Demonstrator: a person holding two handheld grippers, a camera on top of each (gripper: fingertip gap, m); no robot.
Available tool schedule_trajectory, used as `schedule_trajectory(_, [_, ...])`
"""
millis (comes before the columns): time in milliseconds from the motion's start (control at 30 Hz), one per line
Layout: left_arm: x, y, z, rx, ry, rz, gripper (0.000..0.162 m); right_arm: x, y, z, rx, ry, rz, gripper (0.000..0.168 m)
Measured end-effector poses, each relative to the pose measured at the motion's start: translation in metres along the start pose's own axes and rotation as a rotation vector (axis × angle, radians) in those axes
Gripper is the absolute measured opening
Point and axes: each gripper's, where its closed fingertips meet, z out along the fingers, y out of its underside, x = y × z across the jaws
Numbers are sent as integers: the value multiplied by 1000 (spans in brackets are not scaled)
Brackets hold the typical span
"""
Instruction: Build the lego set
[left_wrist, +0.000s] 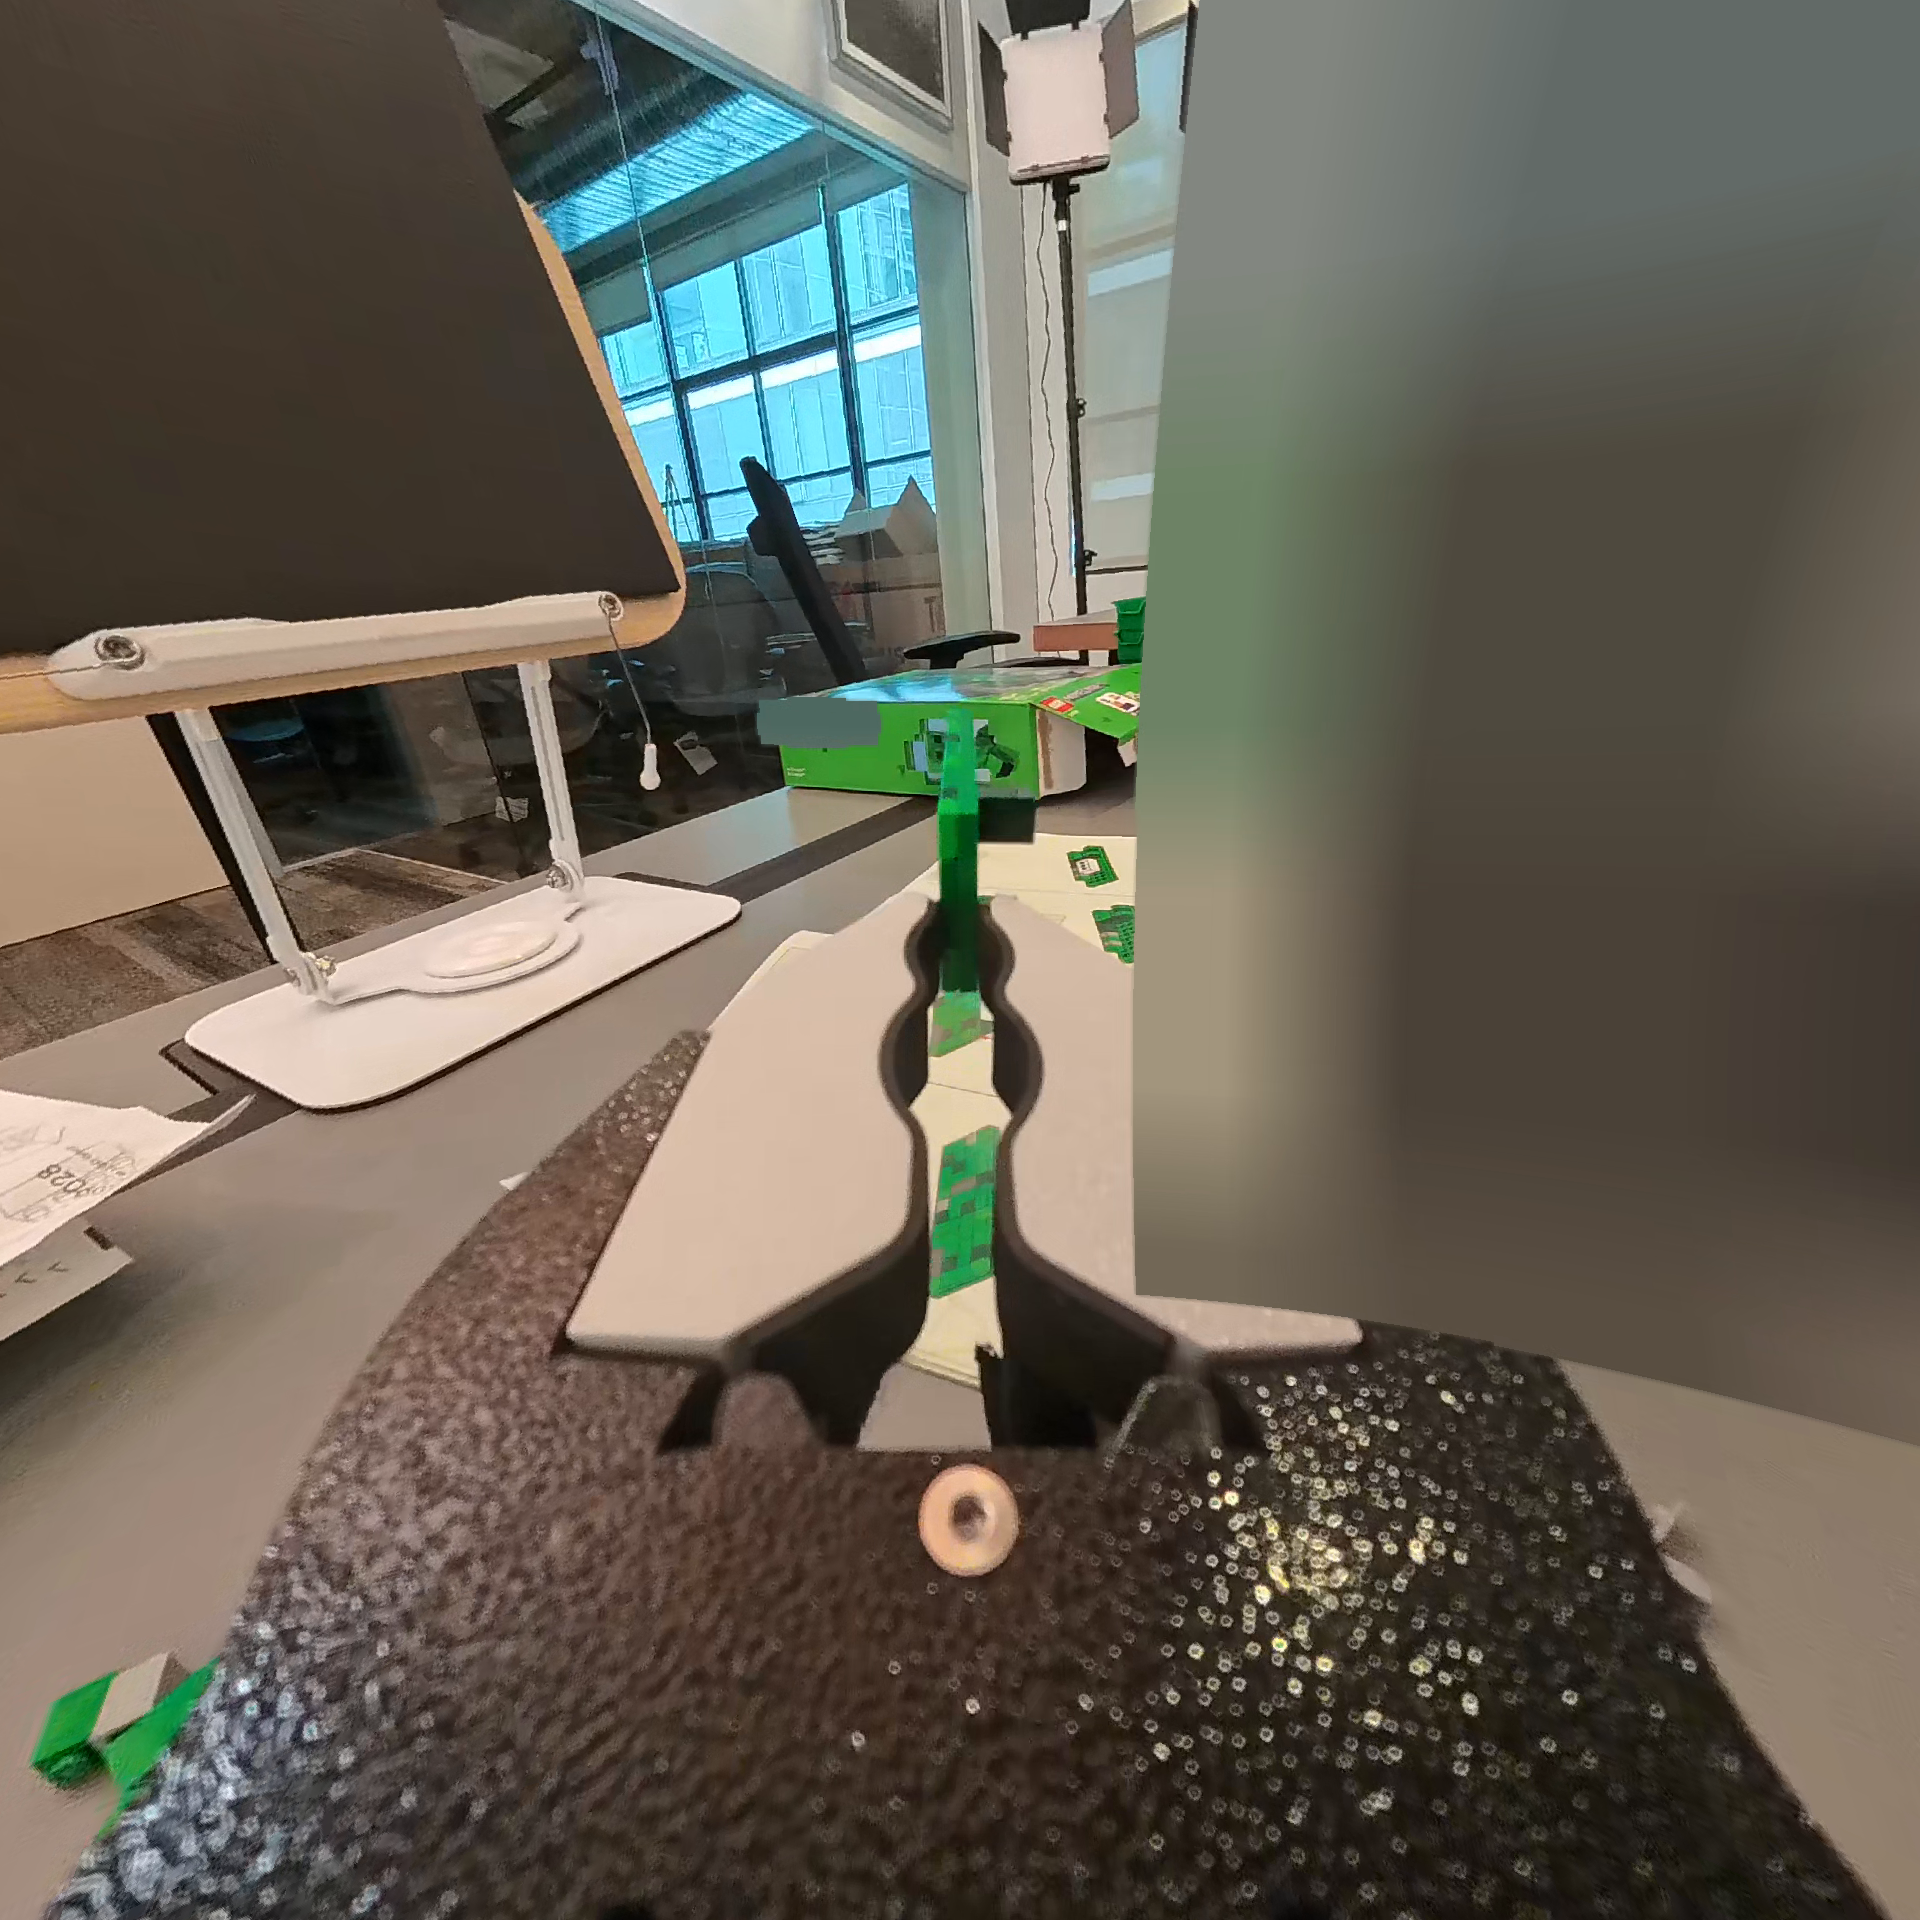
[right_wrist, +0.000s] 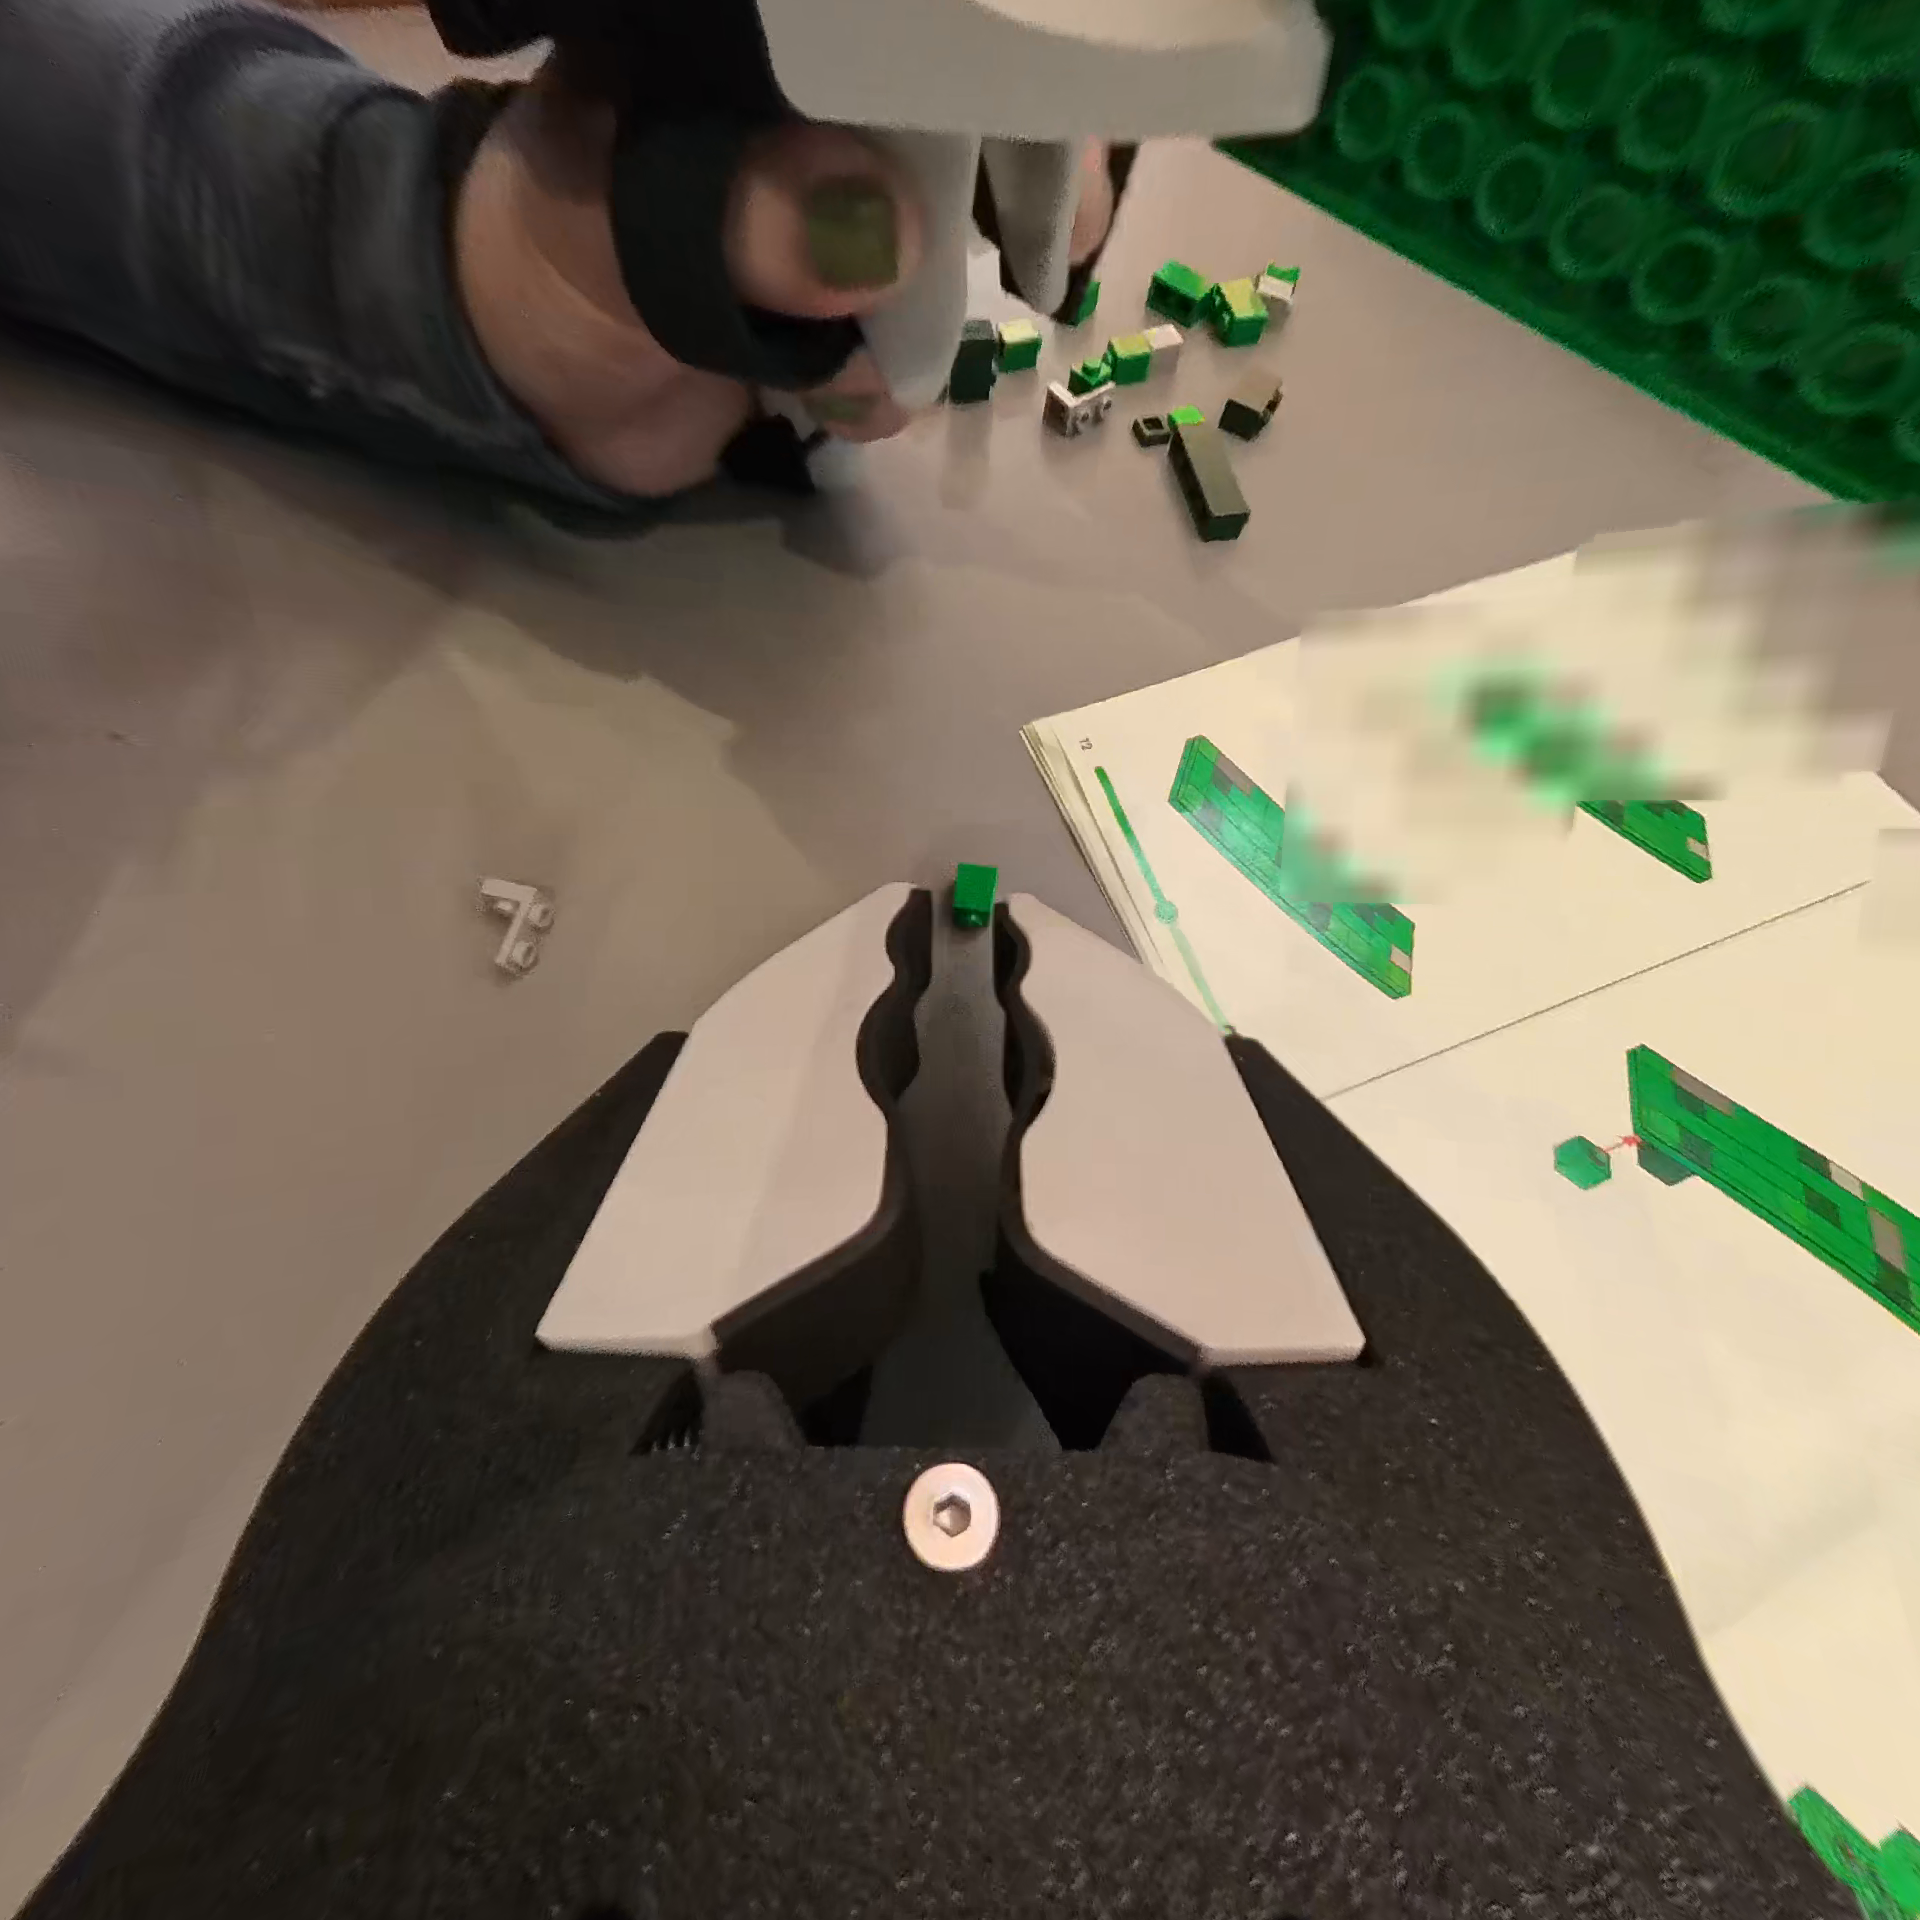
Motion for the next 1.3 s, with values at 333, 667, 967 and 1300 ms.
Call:
schedule_trajectory(333, [4,2,2,-7,19,-5,6,1,5,16,-137,37,6,8])
schedule_trajectory(667, [5,3,3,-12,27,-3,6,19,50,-56,-195,360,213,7])
schedule_trajectory(967, [15,6,5,-31,80,4,6,9,58,-63,-218,354,196,20])
schedule_trajectory(1300, [15,6,5,-30,88,-10,6,9,62,-76,-202,419,291,18])
